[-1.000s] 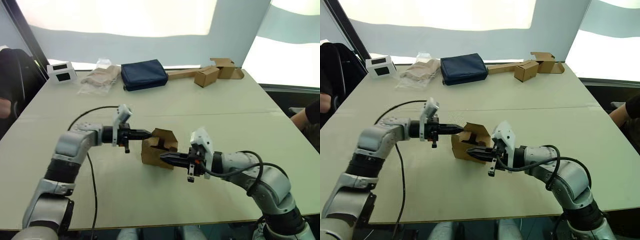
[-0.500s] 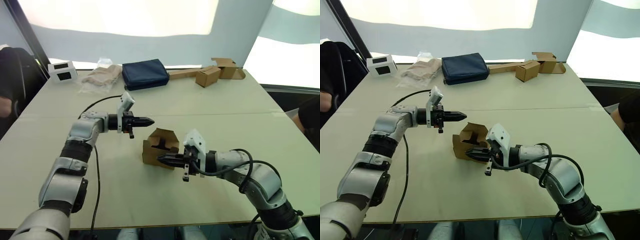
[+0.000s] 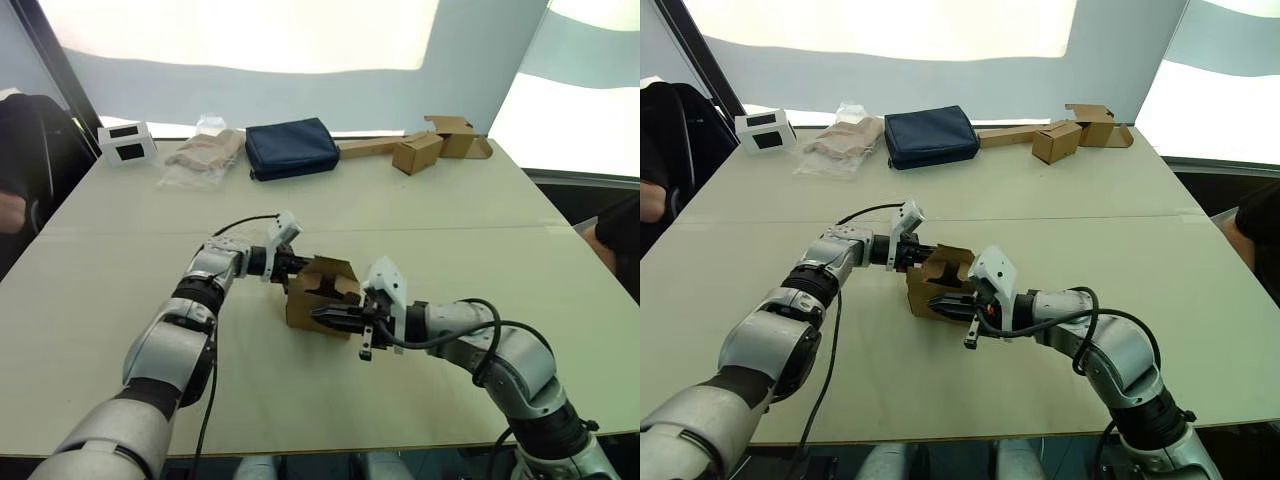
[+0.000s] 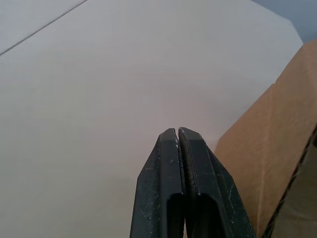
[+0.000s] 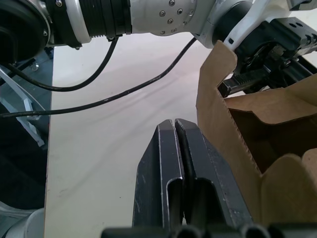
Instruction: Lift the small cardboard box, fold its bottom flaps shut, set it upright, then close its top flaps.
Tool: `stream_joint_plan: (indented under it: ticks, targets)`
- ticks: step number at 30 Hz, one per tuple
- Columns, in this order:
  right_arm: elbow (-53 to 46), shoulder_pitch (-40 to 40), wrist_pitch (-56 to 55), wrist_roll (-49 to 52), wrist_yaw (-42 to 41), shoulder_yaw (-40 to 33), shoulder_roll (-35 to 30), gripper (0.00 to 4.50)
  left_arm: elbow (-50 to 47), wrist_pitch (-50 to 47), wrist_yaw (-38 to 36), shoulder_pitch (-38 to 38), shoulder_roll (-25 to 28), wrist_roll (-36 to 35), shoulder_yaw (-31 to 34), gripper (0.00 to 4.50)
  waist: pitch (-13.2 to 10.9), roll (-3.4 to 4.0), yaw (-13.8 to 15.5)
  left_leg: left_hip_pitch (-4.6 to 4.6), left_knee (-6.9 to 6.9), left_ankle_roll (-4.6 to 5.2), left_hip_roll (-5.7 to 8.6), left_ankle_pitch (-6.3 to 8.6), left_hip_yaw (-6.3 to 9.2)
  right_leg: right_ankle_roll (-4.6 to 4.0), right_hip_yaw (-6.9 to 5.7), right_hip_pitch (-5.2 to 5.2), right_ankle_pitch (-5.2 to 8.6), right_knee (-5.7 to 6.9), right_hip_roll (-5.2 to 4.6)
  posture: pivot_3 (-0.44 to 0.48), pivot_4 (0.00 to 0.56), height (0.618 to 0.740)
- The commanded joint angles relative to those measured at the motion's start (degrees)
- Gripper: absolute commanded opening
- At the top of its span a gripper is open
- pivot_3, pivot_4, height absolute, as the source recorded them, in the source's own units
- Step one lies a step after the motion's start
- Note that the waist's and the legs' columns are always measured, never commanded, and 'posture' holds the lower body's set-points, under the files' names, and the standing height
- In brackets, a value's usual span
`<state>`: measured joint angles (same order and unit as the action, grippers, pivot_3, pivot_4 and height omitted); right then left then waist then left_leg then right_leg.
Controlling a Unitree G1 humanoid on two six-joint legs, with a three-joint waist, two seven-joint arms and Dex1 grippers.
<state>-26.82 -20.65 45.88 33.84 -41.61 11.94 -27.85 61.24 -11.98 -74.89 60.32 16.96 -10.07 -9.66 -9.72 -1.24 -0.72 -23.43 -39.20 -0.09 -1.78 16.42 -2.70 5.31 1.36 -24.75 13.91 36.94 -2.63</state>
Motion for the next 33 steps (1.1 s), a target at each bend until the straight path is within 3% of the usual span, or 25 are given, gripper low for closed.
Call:
stream_joint_plan:
  ticks: [1, 26, 33]
  targets:
    - [1.03, -1.80, -1.47, -0.80, 0.66, -0.66, 1.12, 0.00, -0.71, -0.02, -2.11, 1.63, 0.52, 0.52, 1.41, 0.05, 0.00, 0.00, 0.00, 0.00, 0.00, 0.00, 0.00, 0.00, 0.01, 0.00, 0.00, 0.00, 0.00, 0.00, 0.00, 0.000, 0.150, 0.740]
    - [11.75, -0.86, -9.59, -11.89, -2.78, 4.40, 0.71, 0.00, -12.41, -6.01, -6.88, -5.28, 4.00, 1.92, -0.41, 0.05, 0.00, 0.01, -0.05, 0.02, 0.00, 0.00, -0.01, 0.00, 0.05, 0.01, -0.01, 0.01, -0.01, 0.04, 0.02, 0.000, 0.150, 0.740]
    - [11.60, -0.96, -9.75, -11.84, -3.16, 3.59, 1.18, 0.00, -19.21, -9.45, -6.03, -5.50, 6.05, -0.68, 2.32, 0.05, 0.00, 0.01, -0.05, 0.03, 0.00, 0.00, -0.01, 0.00, 0.08, 0.01, -0.01, 0.01, -0.01, 0.05, 0.02, 0.000, 0.150, 0.740]
